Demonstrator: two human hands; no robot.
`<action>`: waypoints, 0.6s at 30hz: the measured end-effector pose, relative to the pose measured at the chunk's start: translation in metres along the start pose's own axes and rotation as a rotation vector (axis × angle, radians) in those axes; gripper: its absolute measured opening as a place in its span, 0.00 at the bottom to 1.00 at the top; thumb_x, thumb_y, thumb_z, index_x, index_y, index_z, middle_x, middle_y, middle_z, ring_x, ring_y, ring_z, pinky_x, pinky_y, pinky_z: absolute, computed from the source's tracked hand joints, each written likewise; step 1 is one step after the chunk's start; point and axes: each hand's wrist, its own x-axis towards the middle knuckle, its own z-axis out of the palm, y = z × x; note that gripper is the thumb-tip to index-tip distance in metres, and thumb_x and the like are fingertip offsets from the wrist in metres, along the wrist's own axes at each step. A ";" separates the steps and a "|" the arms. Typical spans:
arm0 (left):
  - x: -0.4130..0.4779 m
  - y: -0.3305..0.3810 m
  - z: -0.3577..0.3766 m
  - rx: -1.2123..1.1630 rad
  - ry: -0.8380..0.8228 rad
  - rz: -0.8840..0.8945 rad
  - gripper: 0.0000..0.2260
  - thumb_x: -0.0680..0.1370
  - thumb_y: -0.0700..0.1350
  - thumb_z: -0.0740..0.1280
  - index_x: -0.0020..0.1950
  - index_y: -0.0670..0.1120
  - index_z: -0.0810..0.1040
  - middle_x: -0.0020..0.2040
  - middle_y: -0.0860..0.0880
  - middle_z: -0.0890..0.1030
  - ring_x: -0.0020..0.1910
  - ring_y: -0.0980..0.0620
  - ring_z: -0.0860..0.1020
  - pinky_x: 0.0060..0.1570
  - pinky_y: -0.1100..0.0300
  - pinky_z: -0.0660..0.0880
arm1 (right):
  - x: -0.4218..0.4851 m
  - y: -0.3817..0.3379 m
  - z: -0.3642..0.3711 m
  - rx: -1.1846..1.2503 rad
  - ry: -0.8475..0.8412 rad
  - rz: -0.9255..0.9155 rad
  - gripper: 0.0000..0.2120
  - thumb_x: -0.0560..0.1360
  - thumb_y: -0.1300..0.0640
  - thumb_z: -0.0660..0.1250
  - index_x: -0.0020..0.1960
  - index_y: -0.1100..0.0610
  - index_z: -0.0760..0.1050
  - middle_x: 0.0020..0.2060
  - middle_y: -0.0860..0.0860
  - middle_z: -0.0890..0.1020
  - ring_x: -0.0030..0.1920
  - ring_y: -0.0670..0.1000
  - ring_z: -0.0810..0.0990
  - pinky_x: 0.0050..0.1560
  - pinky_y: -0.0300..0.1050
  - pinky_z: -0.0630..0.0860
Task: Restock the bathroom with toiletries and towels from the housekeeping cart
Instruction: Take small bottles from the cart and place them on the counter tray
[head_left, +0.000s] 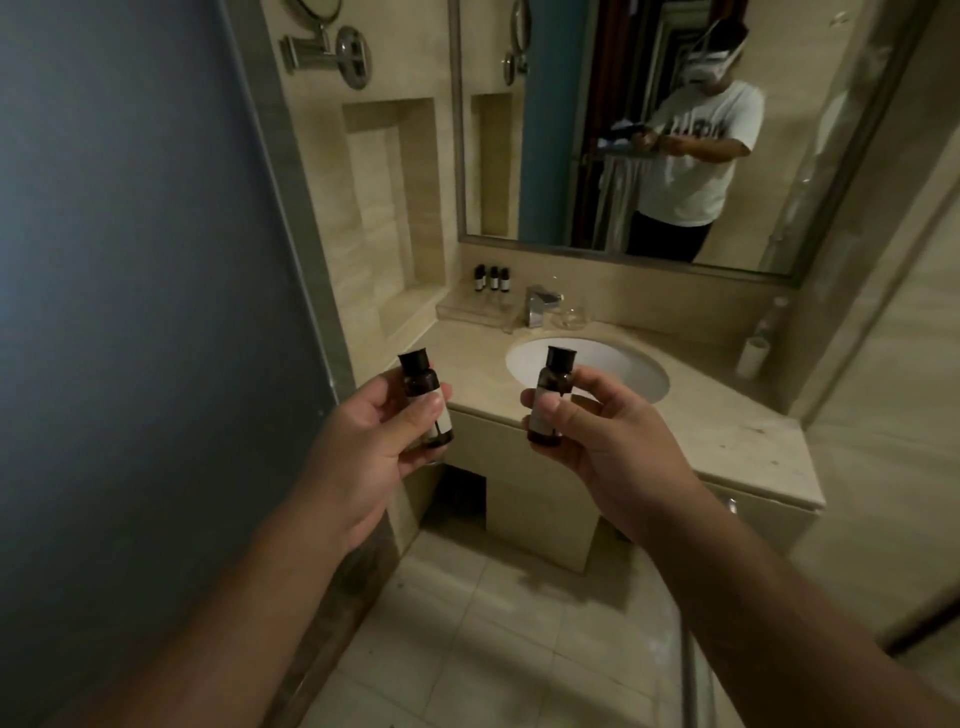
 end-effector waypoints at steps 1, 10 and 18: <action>0.008 0.001 -0.001 0.008 0.000 0.006 0.19 0.69 0.47 0.71 0.60 0.52 0.79 0.57 0.51 0.85 0.58 0.49 0.81 0.47 0.55 0.78 | 0.009 -0.001 0.000 -0.012 -0.006 -0.003 0.24 0.68 0.56 0.73 0.63 0.55 0.77 0.51 0.55 0.86 0.54 0.55 0.84 0.51 0.49 0.79; 0.114 0.025 0.002 -0.021 -0.071 0.066 0.19 0.69 0.45 0.72 0.60 0.53 0.79 0.60 0.49 0.82 0.60 0.45 0.79 0.48 0.53 0.78 | 0.085 -0.037 0.005 -0.097 0.024 -0.082 0.23 0.69 0.58 0.73 0.64 0.53 0.77 0.51 0.57 0.86 0.52 0.58 0.85 0.50 0.49 0.80; 0.222 0.040 -0.009 -0.031 -0.181 0.104 0.20 0.69 0.43 0.72 0.60 0.51 0.78 0.56 0.50 0.84 0.54 0.49 0.81 0.49 0.54 0.79 | 0.170 -0.045 0.021 -0.141 0.105 -0.135 0.21 0.74 0.63 0.72 0.65 0.52 0.75 0.49 0.51 0.87 0.51 0.54 0.86 0.50 0.46 0.82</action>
